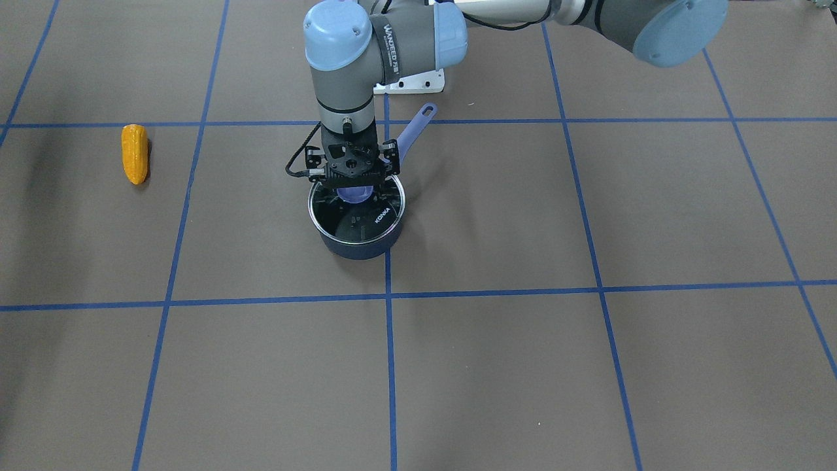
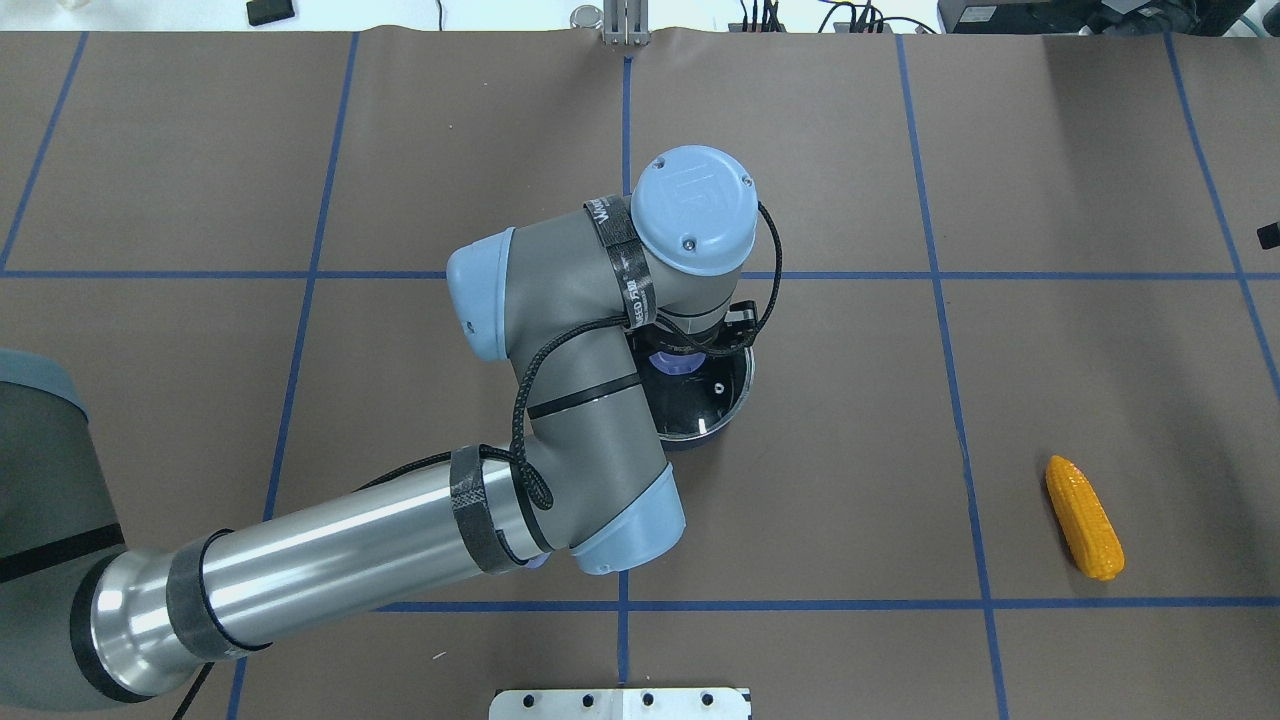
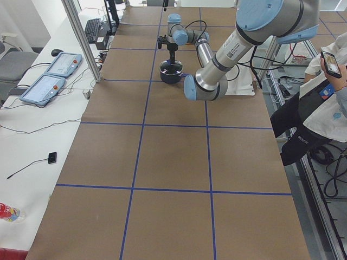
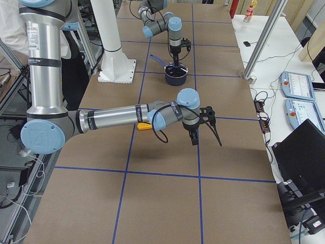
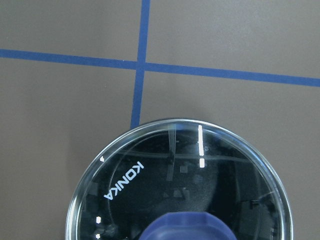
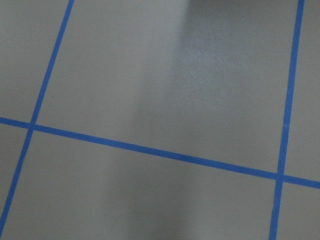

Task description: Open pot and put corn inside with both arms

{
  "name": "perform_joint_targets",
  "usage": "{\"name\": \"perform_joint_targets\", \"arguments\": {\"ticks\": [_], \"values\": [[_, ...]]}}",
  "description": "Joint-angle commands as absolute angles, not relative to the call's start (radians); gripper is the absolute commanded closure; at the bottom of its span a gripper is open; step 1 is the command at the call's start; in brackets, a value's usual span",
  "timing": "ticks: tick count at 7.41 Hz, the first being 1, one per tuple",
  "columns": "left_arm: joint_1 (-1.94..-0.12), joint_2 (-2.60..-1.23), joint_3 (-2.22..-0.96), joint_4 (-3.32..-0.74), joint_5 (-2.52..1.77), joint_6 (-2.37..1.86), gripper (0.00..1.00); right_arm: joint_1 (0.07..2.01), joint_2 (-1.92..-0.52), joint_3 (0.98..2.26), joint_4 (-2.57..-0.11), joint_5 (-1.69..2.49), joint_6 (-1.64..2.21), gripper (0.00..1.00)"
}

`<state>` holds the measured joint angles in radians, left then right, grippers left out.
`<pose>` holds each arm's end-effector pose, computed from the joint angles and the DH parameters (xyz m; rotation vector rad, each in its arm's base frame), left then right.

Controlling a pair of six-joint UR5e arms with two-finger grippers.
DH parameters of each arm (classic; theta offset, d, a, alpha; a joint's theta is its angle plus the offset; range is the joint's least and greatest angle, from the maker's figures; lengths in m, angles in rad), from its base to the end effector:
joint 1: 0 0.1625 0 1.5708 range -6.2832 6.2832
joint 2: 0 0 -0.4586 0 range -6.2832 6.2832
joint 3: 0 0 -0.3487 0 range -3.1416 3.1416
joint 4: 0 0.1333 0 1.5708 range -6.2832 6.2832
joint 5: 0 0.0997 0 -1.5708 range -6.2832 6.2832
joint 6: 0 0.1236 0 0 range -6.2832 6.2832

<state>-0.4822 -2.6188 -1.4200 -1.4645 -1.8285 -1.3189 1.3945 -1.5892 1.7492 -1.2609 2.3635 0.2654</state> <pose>0.6349 -0.4472 0.1321 0.0544 0.8218 -0.1152 -0.0368 -0.4647 0.5977 0.2634 -0.8554 -0.1031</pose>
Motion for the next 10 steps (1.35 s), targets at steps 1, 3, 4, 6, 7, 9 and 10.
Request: {"name": "perform_joint_targets", "arguments": {"ticks": [1, 3, 4, 6, 7, 9, 10], "values": [[-0.48, -2.619, -1.42, -1.468, -1.829, -1.318, 0.5, 1.394, -1.589, 1.749, -1.261, 2.362, 0.265, 0.0], [-0.48, -2.619, -1.431, -1.465, -1.83, -1.301, 0.69, 1.394, -1.588, 1.749, -1.261, 2.362, 0.265, 0.0], [-0.482, -2.617, -1.445, -1.462, -1.832, -1.299, 0.71, 1.394, -1.588, 1.749, -1.261, 2.364, 0.265, 0.0], [-0.489, -2.617, -1.477, -1.45, -1.832, -1.296, 0.75, 1.394, -1.586, 1.749, -1.261, 2.364, 0.265, 0.0], [-0.508, -2.6, -1.514, -1.436, -1.836, -1.26, 0.78, 1.394, -1.586, 1.749, -1.261, 2.364, 0.265, 0.0], [-0.558, -2.484, -1.676, -1.376, -1.841, -1.098, 0.8, 1.391, -1.586, 1.749, -1.261, 2.364, 0.267, 0.0], [-0.613, -2.418, -1.733, -1.349, -1.906, -0.989, 0.82, 1.39, -1.586, 1.749, -1.261, 2.364, 0.267, 0.0]]}}
